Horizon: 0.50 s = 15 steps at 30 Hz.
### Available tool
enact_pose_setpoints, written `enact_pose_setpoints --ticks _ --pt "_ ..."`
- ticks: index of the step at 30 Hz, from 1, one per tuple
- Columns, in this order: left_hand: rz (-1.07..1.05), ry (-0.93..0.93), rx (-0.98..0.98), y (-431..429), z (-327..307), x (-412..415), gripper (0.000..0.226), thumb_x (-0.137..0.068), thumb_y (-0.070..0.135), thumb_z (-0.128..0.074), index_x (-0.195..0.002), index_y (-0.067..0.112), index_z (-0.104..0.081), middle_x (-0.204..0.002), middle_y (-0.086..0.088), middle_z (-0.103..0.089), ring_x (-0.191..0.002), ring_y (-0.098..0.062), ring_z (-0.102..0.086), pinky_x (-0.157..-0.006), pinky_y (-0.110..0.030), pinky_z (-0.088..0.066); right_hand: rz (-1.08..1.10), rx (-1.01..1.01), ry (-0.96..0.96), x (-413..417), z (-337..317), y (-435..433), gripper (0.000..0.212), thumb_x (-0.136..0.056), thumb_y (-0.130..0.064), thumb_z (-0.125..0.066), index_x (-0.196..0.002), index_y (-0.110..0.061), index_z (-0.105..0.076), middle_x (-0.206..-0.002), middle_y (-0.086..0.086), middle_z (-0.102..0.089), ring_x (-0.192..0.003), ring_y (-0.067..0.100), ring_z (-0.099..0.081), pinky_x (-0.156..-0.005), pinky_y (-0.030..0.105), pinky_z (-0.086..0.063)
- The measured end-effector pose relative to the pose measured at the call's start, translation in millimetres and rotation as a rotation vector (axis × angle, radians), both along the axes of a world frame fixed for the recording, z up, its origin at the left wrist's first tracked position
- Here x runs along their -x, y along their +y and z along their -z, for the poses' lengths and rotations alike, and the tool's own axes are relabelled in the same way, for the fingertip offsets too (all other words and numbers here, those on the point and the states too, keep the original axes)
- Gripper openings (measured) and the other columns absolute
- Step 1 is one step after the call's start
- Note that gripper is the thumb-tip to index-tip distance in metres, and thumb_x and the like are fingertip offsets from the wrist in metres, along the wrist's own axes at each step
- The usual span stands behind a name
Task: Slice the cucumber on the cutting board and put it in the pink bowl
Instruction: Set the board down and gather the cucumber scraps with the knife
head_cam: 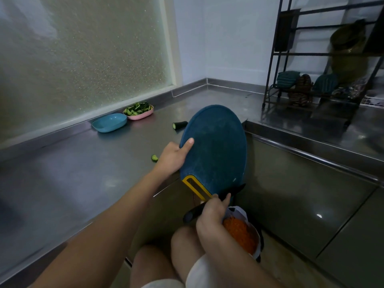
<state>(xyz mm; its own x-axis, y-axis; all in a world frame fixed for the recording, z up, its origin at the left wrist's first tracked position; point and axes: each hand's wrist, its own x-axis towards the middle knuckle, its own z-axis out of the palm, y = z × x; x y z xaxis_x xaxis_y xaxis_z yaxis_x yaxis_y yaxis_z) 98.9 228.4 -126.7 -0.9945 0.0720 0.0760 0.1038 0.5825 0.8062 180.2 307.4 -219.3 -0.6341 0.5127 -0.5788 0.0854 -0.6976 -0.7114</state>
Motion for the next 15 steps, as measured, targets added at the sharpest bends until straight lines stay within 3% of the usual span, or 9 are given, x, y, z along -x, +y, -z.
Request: enact_pose_setpoints --ticks 3,5,6,8,12,15 --pt "-0.002 0.012 0.014 1.7 -1.8 5.7 0.056 -0.089 0.055 -0.047 -0.069 0.003 -0.052 -0.065 -0.012 -0.046 -0.060 -0.022 -0.047 -0.053 -0.031 -0.031 0.048 0.047 0.011 2.9 7.2 15.0 0.052 -0.102 -0.009 -0.032 -0.150 -0.030 -0.023 -0.143 0.013 -0.042 -0.128 0.030 -0.044 -0.106 0.043 -0.034" --pt "-0.001 0.012 0.041 2.4 -3.3 9.2 0.056 -0.088 0.055 -0.047 -0.062 0.006 -0.046 -0.060 -0.010 -0.042 -0.055 -0.021 -0.043 -0.051 -0.030 -0.028 0.043 -0.010 0.093 1.8 8.9 22.2 0.051 -0.102 -0.010 -0.035 -0.146 -0.034 -0.029 -0.108 0.004 -0.055 -0.089 0.020 -0.057 -0.080 0.033 -0.047" --pt "-0.002 0.008 0.049 3.7 -3.3 9.6 0.056 -0.089 0.054 -0.048 -0.058 0.007 -0.043 -0.057 -0.008 -0.040 -0.052 -0.019 -0.041 -0.049 -0.030 -0.027 0.025 -0.067 0.131 0.7 5.9 24.5 0.049 -0.102 -0.010 -0.037 -0.143 -0.036 -0.033 -0.090 0.001 -0.051 -0.068 0.014 -0.050 -0.063 0.026 -0.045" --pt "-0.008 0.001 0.059 8.5 -1.8 8.4 0.056 -0.090 0.051 -0.049 -0.053 0.010 -0.038 -0.052 -0.004 -0.037 -0.048 -0.017 -0.037 -0.047 -0.028 -0.025 -0.013 -0.145 0.216 0.3 -1.0 25.8 0.048 -0.102 -0.009 -0.038 -0.139 -0.039 -0.037 -0.075 0.000 -0.042 -0.053 0.011 -0.036 -0.047 0.020 -0.037" --pt "-0.007 0.000 0.050 18.6 3.6 4.6 0.057 -0.091 0.049 -0.049 -0.052 0.011 -0.034 -0.050 -0.004 -0.034 -0.045 -0.016 -0.035 -0.045 -0.027 -0.023 -0.120 -0.205 0.321 1.0 -14.8 17.1 0.048 -0.102 -0.013 -0.037 -0.140 -0.043 -0.034 -0.078 0.001 -0.044 -0.054 0.011 -0.037 -0.049 0.019 -0.039" --pt "-0.012 0.016 0.045 24.4 2.8 2.6 0.057 -0.091 0.049 -0.048 -0.052 0.011 -0.034 -0.050 -0.004 -0.033 -0.045 -0.016 -0.035 -0.043 -0.024 -0.023 -0.155 -0.206 0.303 -5.4 -19.0 8.2 0.049 -0.103 -0.017 -0.035 -0.146 -0.040 -0.027 -0.109 0.005 -0.052 -0.071 0.011 -0.053 -0.068 0.026 -0.045"
